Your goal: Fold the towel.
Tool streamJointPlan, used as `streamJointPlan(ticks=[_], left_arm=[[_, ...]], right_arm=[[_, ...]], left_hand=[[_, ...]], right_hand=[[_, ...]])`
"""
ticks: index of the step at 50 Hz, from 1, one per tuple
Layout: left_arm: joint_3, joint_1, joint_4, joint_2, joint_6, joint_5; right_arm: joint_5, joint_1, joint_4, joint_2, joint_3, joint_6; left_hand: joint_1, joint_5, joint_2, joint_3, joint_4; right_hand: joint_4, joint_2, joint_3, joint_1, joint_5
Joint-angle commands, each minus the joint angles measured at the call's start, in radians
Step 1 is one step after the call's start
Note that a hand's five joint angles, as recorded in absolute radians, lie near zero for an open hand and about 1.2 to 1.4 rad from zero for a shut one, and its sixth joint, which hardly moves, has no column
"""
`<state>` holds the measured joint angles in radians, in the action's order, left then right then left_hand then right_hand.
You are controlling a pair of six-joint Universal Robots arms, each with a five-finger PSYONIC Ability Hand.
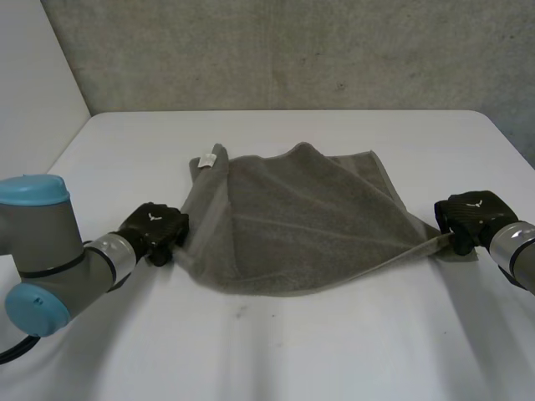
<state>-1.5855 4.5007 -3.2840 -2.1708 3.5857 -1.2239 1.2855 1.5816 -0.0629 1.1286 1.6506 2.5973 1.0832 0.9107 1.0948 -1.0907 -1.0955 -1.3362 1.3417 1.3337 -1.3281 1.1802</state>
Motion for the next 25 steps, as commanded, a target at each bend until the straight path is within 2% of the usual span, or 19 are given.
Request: streamJointPlan(ticks=[1, 11, 17, 19, 20, 21, 22, 24, 25], left_arm=[[-0.021, 0.0, 0.0, 0.022, -0.005, 0.0], [-0.097, 0.009, -0.006, 0.157, -0.005, -0.006], [-0.225, 0.08, 0.0, 0.339, 0.004, -0.051], [-0.289, 0.1, 0.004, 0.454, 0.008, -0.069], [-0.289, 0.1, 0.004, 0.454, 0.008, -0.069], [-0.319, 0.11, 0.009, 0.524, 0.011, -0.072], [-0.32, 0.11, 0.009, 0.525, 0.012, -0.072], [-0.382, 0.146, 0.029, 0.661, 0.012, -0.072], [-0.383, 0.146, 0.029, 0.661, 0.012, -0.072]], right_arm=[[0.0, 0.0, 0.0, -0.004, 0.0, 0.0], [0.005, 0.0, 0.014, 0.023, -0.011, 0.0], [-0.003, -0.012, 0.057, 0.188, -0.009, 0.001], [-0.008, -0.012, 0.09, 0.229, -0.012, 0.0], [-0.012, -0.012, 0.135, 0.265, -0.015, -0.008], [-0.015, -0.011, 0.179, 0.302, -0.021, -0.025], [-0.015, -0.011, 0.179, 0.303, -0.021, -0.025], [-0.02, -0.014, 0.266, 0.388, -0.021, -0.08], [-0.02, -0.014, 0.267, 0.388, -0.021, -0.08]], left_hand=[[0.305, 0.303, 0.293, -0.297, -0.292], [0.313, 0.311, 0.301, -0.306, -0.301], [0.313, 0.311, 0.301, -0.306, -0.301], [0.313, 0.311, 0.301, -0.306, -0.301], [0.313, 0.311, 0.301, -0.306, -0.301], [0.313, 0.311, 0.301, -0.306, -0.301], [0.313, 0.311, 0.301, -0.306, -0.301], [0.313, 0.311, 0.301, -0.306, -0.301], [0.313, 0.311, 0.301, -0.306, -0.301]], right_hand=[[-0.06, 0.055, 0.063, -0.068, 0.042], [-0.06, 0.055, 0.063, -0.068, 0.042], [-0.06, 0.055, 0.063, -0.068, 0.042], [-0.06, 0.055, 0.063, -0.068, 0.042], [-0.06, 0.055, 0.063, -0.068, 0.042], [-0.06, 0.055, 0.063, -0.068, 0.042], [-0.06, 0.055, 0.063, -0.068, 0.042], [-0.06, 0.055, 0.063, -0.068, 0.042], [-0.06, 0.055, 0.063, -0.068, 0.042]])
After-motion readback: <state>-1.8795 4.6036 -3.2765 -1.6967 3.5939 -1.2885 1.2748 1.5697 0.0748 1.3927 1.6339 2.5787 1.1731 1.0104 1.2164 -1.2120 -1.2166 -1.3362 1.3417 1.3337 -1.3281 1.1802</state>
